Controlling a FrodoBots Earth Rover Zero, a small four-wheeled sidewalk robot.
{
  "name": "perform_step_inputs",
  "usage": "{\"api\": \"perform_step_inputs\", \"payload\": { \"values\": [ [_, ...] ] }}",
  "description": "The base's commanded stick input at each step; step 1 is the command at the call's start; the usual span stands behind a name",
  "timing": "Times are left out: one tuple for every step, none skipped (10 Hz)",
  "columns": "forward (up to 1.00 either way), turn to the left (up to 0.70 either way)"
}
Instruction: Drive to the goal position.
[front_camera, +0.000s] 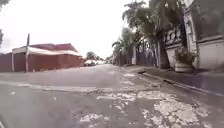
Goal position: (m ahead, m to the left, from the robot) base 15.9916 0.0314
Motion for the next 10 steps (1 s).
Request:
{"api": "perform_step_inputs", "payload": {
  "values": [
    [0.7, 0.0],
    [0.7, 0.0],
    [0.7, 0.0],
    [0.7, 0.0],
    [0.7, 0.0],
    [0.7, 0.0],
    [0.7, 0.0],
    [0.7, 0.0],
    [0.7, 0.0],
    [0.7, 0.0]
  ]
}}
